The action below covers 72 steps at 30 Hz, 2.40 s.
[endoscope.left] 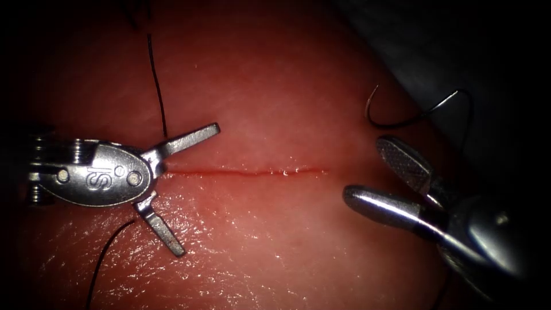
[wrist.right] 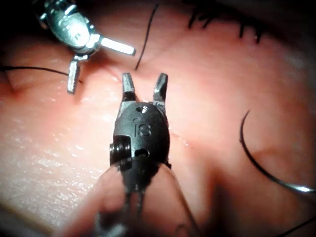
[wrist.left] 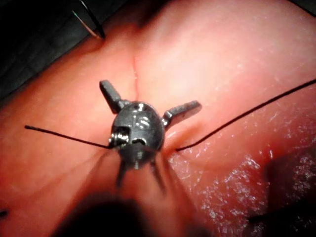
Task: Wound Closure
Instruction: Grab the suture with the left gripper
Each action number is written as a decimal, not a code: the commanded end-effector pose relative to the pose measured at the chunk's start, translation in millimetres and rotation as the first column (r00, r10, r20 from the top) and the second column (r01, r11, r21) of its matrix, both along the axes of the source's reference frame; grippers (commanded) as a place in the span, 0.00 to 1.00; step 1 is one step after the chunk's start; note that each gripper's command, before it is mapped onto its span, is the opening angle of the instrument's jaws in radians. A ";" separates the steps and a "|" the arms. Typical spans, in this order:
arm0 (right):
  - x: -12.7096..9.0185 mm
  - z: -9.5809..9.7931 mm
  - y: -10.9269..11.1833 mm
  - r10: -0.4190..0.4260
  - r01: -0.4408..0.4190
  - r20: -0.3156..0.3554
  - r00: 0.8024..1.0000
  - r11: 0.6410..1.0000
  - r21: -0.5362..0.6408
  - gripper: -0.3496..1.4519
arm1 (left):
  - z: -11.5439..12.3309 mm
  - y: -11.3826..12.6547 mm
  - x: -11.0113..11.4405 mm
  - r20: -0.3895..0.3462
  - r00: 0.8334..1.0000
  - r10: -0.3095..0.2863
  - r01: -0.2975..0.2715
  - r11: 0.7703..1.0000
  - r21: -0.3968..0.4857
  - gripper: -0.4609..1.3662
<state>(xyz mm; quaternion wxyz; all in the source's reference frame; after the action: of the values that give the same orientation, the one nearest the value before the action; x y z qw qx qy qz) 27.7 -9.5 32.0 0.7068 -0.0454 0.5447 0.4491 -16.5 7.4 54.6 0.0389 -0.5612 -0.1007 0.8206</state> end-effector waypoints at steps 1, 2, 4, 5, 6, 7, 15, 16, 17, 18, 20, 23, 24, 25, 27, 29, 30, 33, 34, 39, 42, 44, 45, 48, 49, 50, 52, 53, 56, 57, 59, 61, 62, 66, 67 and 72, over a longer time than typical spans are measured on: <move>0.4 0.4 0.0 0.007 -0.007 0.006 1.000 1.000 -0.002 0.21 | -0.5 0.2 0.8 0.005 1.000 -0.008 0.008 1.000 0.004 0.94; 0.7 0.6 0.0 0.008 -0.008 0.006 1.000 1.000 -0.005 0.21 | -0.8 0.3 1.4 0.010 1.000 -0.016 0.016 1.000 0.012 0.94; 1.1 1.1 0.1 0.010 -0.010 0.006 1.000 1.000 -0.010 0.21 | -1.6 0.6 2.5 0.013 1.000 -0.026 0.026 1.000 0.006 0.92; 1.3 1.5 0.2 0.012 -0.012 0.008 1.000 1.000 -0.013 0.21 | -2.0 0.8 3.0 0.015 0.999 -0.029 0.029 1.000 0.004 0.91; 1.3 1.7 0.2 0.013 -0.013 0.008 1.000 1.000 -0.015 0.22 | -2.6 0.9 3.7 0.017 0.999 -0.029 0.029 1.000 0.004 0.91; 1.4 2.0 0.3 0.013 -0.013 0.009 1.000 1.000 -0.017 0.22 | -3.0 1.0 4.1 0.017 0.999 -0.027 0.027 1.000 0.002 0.90; 1.2 4.3 0.5 0.007 -0.006 0.024 1.000 1.000 -0.028 0.33 | -5.3 0.2 7.4 0.027 1.000 0.002 -0.001 1.000 -0.013 0.84; 1.2 4.4 0.5 0.005 -0.004 0.026 1.000 1.000 -0.027 0.34 | -5.4 0.1 7.5 0.028 1.000 0.005 -0.004 1.000 -0.018 0.82; 1.2 4.6 0.5 0.004 -0.003 0.028 1.000 1.000 -0.027 0.34 | -5.5 -0.1 7.7 0.029 1.000 0.008 -0.008 1.000 -0.024 0.81; 1.2 4.8 0.6 0.004 -0.003 0.030 1.000 1.000 -0.028 0.35 | -5.6 -0.4 8.0 0.029 1.000 0.012 -0.011 0.999 -0.030 0.80; 1.2 5.1 0.6 0.003 -0.002 0.032 0.999 1.000 -0.029 0.38 | -5.7 -0.9 8.3 0.029 0.999 0.016 -0.015 0.999 -0.037 0.79; 1.2 5.3 0.7 0.004 -0.003 0.034 0.999 1.000 -0.030 0.41 | -6.1 -1.5 8.5 0.028 0.999 0.028 -0.026 0.997 -0.070 0.78; 1.2 5.3 0.7 0.004 -0.003 0.034 0.999 1.000 -0.030 0.43 | -6.3 -1.9 8.4 0.027 0.999 0.033 -0.030 0.996 -0.087 0.77; 1.2 5.4 0.8 0.005 -0.004 0.035 0.999 1.000 -0.030 0.43 | -6.5 -2.4 8.2 0.025 0.999 0.037 -0.034 0.994 -0.105 0.76; 1.2 5.4 0.8 0.005 -0.004 0.035 0.999 1.000 -0.031 0.45 | -6.7 -3.2 7.9 0.023 0.999 0.040 -0.037 0.991 -0.131 0.76; 1.2 5.5 0.8 0.005 -0.004 0.035 0.999 1.000 -0.031 0.46 | -6.8 -4.1 7.6 0.018 0.999 0.043 -0.040 0.988 -0.150 0.76; 1.2 5.5 0.9 0.005 -0.004 0.036 0.999 1.000 -0.031 0.46 | -7.0 -4.8 7.4 0.014 0.999 0.041 -0.039 0.987 -0.158 0.76; 1.2 5.6 1.0 0.006 -0.005 0.037 0.999 0.999 -0.031 0.48 | -7.4 -6.1 6.8 0.013 0.999 0.045 -0.042 0.985 -0.169 0.77; 1.2 5.7 1.0 0.006 -0.005 0.038 0.999 0.999 -0.032 0.50 | -7.8 -6.6 6.3 0.024 0.999 0.045 -0.040 0.983 -0.179 0.76; 1.2 5.9 0.9 0.007 -0.005 0.038 0.999 0.999 -0.034 0.51 | -8.9 -7.5 5.1 0.027 0.999 0.045 -0.038 0.977 -0.211 0.74; 1.2 6.0 1.0 0.007 -0.006 0.039 0.999 0.999 -0.034 0.51 | -9.5 -8.3 4.3 0.031 0.998 0.051 -0.043 0.974 -0.221 0.74; 1.2 6.0 1.0 0.007 -0.006 0.039 0.999 0.999 -0.035 0.52 | -9.7 -8.7 4.0 0.033 0.998 0.051 -0.043 0.974 -0.221 0.74; 1.2 6.0 1.0 0.007 -0.006 0.039 0.999 0.999 -0.035 0.52 | -10.0 -9.1 3.7 0.039 0.997 0.060 -0.050 0.972 -0.230 0.73; 1.2 6.0 0.9 0.007 -0.006 0.038 0.999 0.999 -0.035 0.52 | -10.2 -9.3 3.5 0.038 0.997 0.062 -0.051 0.971 -0.235 0.73; 1.2 6.0 0.9 0.007 -0.006 0.039 0.999 0.999 -0.035 0.53 | -10.1 -9.2 3.5 0.039 0.997 0.062 -0.051 0.971 -0.236 0.73; 1.2 6.0 0.9 0.007 -0.005 0.038 0.999 0.999 -0.035 0.53 | -10.1 -9.2 3.5 0.039 0.997 0.064 -0.053 0.969 -0.241 0.72; 1.2 5.9 0.8 0.007 -0.005 0.038 0.999 0.999 -0.035 0.54 | -9.7 -9.1 3.6 0.039 0.997 0.065 -0.054 0.968 -0.243 0.68; 1.2 5.9 0.8 0.007 -0.005 0.038 0.999 0.999 -0.035 0.54 | -9.4 -9.1 3.6 0.038 0.997 0.066 -0.054 0.968 -0.245 0.66; 1.2 5.9 0.8 0.007 -0.005 0.038 0.999 0.999 -0.035 0.55 | -8.8 -9.3 3.3 0.035 0.997 0.064 -0.053 0.967 -0.250 0.65; 1.2 5.9 0.8 0.007 -0.005 0.038 0.999 0.999 -0.035 0.55 | -8.4 -9.5 3.1 0.032 0.997 0.065 -0.054 0.964 -0.260 0.64; 1.2 5.9 0.8 0.006 -0.005 0.038 0.999 0.999 -0.035 0.55 | -8.0 -9.9 2.5 0.037 0.997 0.074 -0.061 0.960 -0.273 0.61; 1.2 5.9 0.8 0.006 -0.005 0.038 0.999 0.999 -0.035 0.55 | -7.9 -10.1 2.1 0.046 0.995 0.083 -0.067 0.958 -0.278 0.58; 1.2 5.8 0.8 0.006 -0.005 0.038 0.999 0.999 -0.035 0.55 | -7.8 -10.2 1.9 0.050 0.995 0.086 -0.069 0.958 -0.277 0.57; 1.2 5.7 0.6 0.006 -0.005 0.037 0.999 0.999 -0.035 0.56 | -7.8 -10.1 1.6 0.056 0.994 0.095 -0.075 0.955 -0.288 0.38; 1.2 5.7 0.6 0.006 -0.005 0.037 0.999 0.999 -0.035 0.57 | -7.8 -10.1 1.6 0.059 0.993 0.098 -0.077 0.955 -0.287 0.27; 1.2 5.6 0.6 0.006 -0.005 0.037 0.999 0.999 -0.034 0.56 | -7.7 -9.2 2.3 0.082 0.990 0.117 -0.090 0.956 -0.281 0.06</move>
<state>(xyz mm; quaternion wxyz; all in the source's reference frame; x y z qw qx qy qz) 28.9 -8.9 37.6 0.7146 -0.0676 0.5389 0.4409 -14.2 -1.5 47.0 -0.0859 -0.5947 -0.0126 0.7993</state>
